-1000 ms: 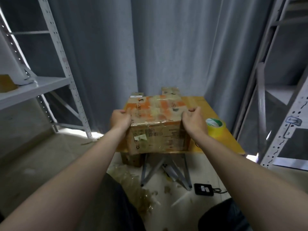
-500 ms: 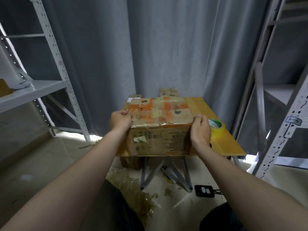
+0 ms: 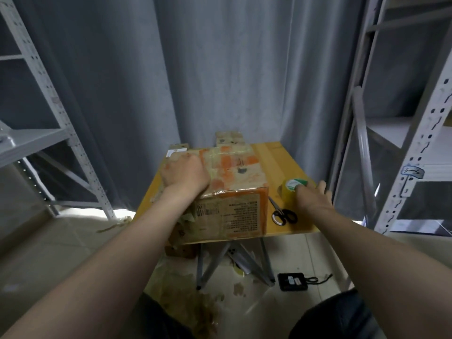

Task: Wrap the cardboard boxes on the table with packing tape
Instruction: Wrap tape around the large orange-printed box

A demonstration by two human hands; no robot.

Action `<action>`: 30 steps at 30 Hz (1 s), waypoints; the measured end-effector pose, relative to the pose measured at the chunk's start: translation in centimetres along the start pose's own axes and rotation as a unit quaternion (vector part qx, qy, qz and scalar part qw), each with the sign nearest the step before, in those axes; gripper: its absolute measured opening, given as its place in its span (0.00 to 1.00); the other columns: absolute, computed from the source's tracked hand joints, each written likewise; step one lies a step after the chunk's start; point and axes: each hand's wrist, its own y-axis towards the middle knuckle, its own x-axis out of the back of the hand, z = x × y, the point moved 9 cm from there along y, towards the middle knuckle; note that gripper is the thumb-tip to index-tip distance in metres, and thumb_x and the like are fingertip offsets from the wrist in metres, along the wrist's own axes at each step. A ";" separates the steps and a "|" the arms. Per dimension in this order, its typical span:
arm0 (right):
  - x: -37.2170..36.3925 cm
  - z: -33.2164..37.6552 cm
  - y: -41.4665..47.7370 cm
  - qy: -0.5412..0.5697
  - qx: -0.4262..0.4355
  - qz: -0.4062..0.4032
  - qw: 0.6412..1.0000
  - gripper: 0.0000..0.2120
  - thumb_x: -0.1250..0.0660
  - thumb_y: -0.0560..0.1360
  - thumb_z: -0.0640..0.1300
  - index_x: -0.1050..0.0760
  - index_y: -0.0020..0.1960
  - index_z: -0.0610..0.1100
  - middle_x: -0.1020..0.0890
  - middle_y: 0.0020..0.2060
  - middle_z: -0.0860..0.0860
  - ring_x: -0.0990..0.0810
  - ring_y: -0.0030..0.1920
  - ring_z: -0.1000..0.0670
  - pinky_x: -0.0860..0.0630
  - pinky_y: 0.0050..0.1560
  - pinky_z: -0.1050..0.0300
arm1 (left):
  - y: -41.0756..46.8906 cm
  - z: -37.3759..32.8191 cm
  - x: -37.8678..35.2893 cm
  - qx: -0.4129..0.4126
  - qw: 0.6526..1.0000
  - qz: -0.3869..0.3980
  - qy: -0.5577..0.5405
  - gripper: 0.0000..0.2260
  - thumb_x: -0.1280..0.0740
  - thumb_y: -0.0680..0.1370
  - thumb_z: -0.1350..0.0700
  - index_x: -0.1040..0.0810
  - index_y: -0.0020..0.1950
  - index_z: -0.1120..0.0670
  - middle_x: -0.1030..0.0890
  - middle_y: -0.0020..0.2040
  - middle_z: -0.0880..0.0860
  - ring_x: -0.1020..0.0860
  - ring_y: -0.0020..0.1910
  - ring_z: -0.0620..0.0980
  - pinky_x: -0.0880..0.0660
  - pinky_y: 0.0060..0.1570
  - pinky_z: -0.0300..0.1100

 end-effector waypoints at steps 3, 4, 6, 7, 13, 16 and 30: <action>-0.5 -0.1 0.4 -0.004 -0.006 0.013 1.000 0.19 0.46 0.85 0.41 0.32 0.76 0.43 0.33 0.75 0.41 0.40 0.74 0.37 0.39 0.74 0.43 | -0.2 -0.3 -0.5 0.010 1.000 0.004 0.007 0.14 0.37 0.80 0.50 0.18 0.61 0.53 0.21 0.64 0.54 0.24 0.65 0.63 0.28 0.61 0.58; -0.3 0.2 0.6 0.009 0.005 0.000 1.000 0.19 0.46 0.85 0.41 0.31 0.75 0.44 0.31 0.73 0.41 0.39 0.72 0.36 0.37 0.72 0.43 | -0.2 -0.4 -0.4 0.012 1.000 0.003 0.008 0.14 0.37 0.80 0.50 0.18 0.60 0.53 0.21 0.64 0.54 0.24 0.65 0.63 0.29 0.61 0.58; 1.0 1.2 0.7 0.092 0.030 -0.048 0.994 0.19 0.42 0.85 0.44 0.30 0.75 0.49 0.26 0.70 0.40 0.36 0.71 0.35 0.34 0.68 0.43 | -0.1 -0.8 -0.7 0.003 1.000 0.010 -0.015 0.11 0.38 0.80 0.51 0.17 0.53 0.53 0.20 0.61 0.54 0.23 0.63 0.62 0.27 0.63 0.59; 2.1 1.9 0.7 0.152 0.039 -0.073 0.985 0.19 0.39 0.85 0.46 0.30 0.75 0.49 0.24 0.69 0.40 0.35 0.71 0.34 0.34 0.68 0.44 | -0.1 -1.3 -1.0 -0.014 0.999 0.017 -0.042 0.10 0.38 0.80 0.52 0.17 0.50 0.52 0.18 0.59 0.53 0.22 0.62 0.61 0.25 0.63 0.59; 11.5 9.4 -2.5 0.445 0.185 -0.117 0.868 0.08 0.30 0.80 0.43 0.22 0.57 0.42 0.17 0.52 0.46 0.19 0.57 0.41 0.23 0.61 0.39 | 0.1 -4.9 1.1 -0.143 0.956 -0.006 -0.258 0.16 0.28 0.79 0.53 0.19 0.67 0.51 0.17 0.59 0.49 0.18 0.57 0.50 0.23 0.62 0.45; 14.2 13.4 -6.0 0.491 0.279 -0.063 0.823 0.10 0.28 0.80 0.40 0.24 0.59 0.38 0.19 0.50 0.46 0.17 0.52 0.41 0.19 0.55 0.38 | 0.1 -5.9 3.8 -0.188 0.933 -0.036 -0.305 0.26 0.22 0.75 0.50 0.23 0.72 0.51 0.21 0.61 0.48 0.23 0.58 0.46 0.29 0.59 0.38; 19.1 20.0 -12.8 0.423 0.429 -0.058 0.796 0.21 0.23 0.76 0.48 0.20 0.67 0.46 0.23 0.64 0.46 0.21 0.52 0.55 0.20 0.51 0.56 | -5.4 0.7 11.1 -0.172 0.946 -0.037 -0.272 0.14 0.19 0.71 0.45 0.12 0.53 0.48 0.12 0.47 0.49 0.16 0.51 0.50 0.21 0.56 0.54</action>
